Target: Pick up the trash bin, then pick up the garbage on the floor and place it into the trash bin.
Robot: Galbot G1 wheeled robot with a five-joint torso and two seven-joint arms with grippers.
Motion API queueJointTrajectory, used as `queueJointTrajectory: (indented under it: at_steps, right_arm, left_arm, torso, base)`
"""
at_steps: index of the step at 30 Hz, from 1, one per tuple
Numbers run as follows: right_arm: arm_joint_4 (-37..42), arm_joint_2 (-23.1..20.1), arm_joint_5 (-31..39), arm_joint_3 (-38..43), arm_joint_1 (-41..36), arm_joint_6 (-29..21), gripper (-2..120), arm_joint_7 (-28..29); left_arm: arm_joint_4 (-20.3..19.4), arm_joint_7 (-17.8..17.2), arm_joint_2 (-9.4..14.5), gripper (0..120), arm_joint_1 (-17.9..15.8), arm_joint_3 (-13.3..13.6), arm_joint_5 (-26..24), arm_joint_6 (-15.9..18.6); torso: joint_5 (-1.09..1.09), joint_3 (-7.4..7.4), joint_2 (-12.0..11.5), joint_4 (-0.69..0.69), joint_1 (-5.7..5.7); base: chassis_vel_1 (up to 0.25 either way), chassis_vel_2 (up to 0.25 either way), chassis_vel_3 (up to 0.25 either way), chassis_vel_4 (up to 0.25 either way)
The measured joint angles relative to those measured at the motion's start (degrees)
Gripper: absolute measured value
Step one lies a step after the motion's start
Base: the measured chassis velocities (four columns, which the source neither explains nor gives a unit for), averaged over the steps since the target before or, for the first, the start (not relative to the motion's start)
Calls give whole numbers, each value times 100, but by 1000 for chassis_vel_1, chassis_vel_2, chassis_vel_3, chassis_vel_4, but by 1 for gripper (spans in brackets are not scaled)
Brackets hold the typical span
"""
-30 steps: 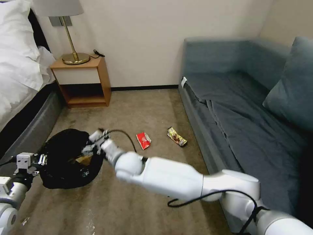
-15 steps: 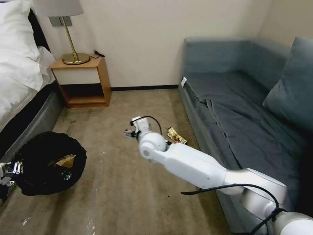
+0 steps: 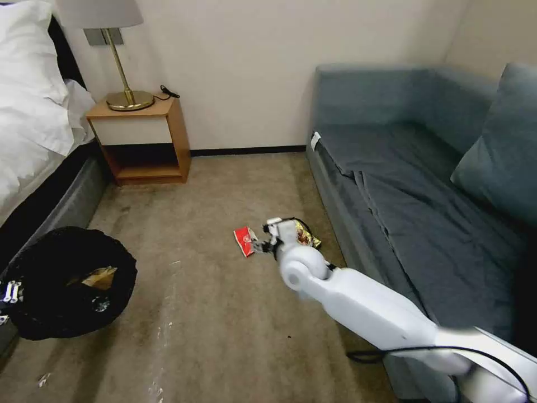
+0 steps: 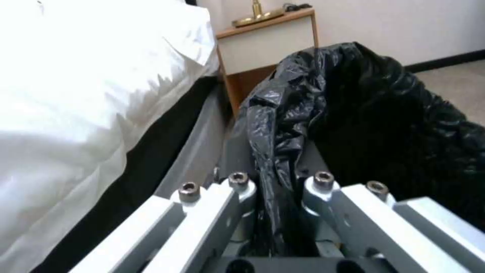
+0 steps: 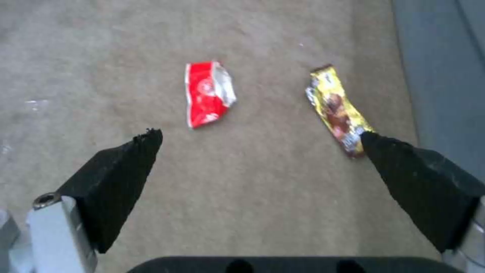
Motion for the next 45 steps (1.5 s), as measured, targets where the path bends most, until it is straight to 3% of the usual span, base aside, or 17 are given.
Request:
queueJointTrajectory:
  at_steps: [11,17,29,45]
  right_arm:
    - [329,-312,-216,504,-507,251,100,-246]
    - [319,-324,-296,576,-554,332,100,-346]
    - [44,-122,-297,500,-351,409,100,-394]
    - [-347,201,-252,266,41,582,100,-335]
  left_arm:
    - [-5,185,136,7,-30,14,-38,-84]
    - [79,191,205,7,-271,159,-10,-47]
    - [189,238,152,7,-734,603,102,31]
    - [398,317,211,7,-867,630,58,-39]
  torso:
    - [0,0,0,0,0]
    - [-1,0,0,0,0]
    - [-1,0,0,0,0]
    - [-1,0,0,0,0]
  base:
    - [0,0,0,0]
    - [0,0,0,0]
    - [0,0,0,0]
    - [-14,12,13,-11]
